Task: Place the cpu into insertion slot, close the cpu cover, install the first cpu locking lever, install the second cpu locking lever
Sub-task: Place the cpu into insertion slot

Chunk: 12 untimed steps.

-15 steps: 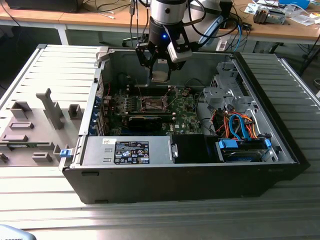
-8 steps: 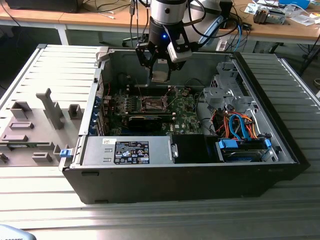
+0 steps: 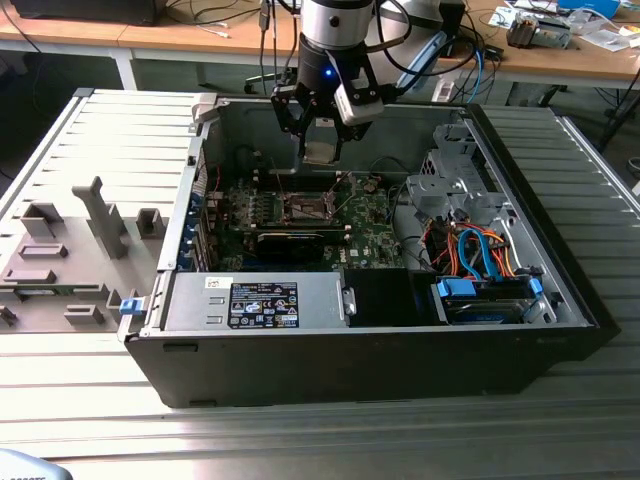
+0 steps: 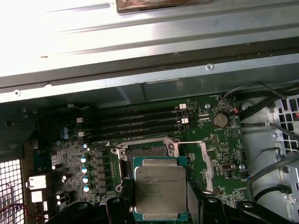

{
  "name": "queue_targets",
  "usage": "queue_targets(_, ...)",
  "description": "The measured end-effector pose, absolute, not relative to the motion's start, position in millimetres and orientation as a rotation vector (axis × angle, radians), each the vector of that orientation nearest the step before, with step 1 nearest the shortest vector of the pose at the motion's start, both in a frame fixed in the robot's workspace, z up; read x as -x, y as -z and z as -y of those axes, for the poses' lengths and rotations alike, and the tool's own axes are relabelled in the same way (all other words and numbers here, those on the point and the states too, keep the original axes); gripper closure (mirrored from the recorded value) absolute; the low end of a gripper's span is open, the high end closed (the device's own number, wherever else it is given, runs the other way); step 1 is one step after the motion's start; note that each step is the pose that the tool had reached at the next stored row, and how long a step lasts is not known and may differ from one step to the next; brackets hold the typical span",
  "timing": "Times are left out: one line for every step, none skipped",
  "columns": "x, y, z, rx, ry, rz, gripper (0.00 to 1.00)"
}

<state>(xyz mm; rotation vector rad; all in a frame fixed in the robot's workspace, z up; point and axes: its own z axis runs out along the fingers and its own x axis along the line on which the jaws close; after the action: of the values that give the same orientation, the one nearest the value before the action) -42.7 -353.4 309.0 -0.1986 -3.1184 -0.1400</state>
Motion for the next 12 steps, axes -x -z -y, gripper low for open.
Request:
queue_targets(42.7,-309.0,353.4,0.2,0.14,3.118,0.46)
queue_targets(42.7,-309.0,353.4,0.201,0.14,3.118,0.46)
queue_targets(42.7,-309.0,353.4,0.202,0.14,3.118,0.46)
queue_targets(42.7,-309.0,353.4,0.203,0.14,3.118,0.46)
queue_targets(42.7,-309.0,353.4,0.205,0.14,3.118,0.46)
queue_targets(42.7,-309.0,353.4,0.206,0.14,3.118,0.46)
queue_targets(42.7,-309.0,353.4,0.208,0.14,3.118,0.46)
queue_targets(42.7,-309.0,353.4,0.209,0.14,3.118,0.46)
queue_targets(42.7,-309.0,353.4,0.211,0.14,3.118,0.46)
queue_targets(42.7,-309.0,353.4,0.212,0.14,3.118,0.46)
queue_targets(42.7,-309.0,353.4,0.213,0.14,3.118,0.46)
queue_targets(42.7,-309.0,353.4,0.215,0.14,3.118,0.46)
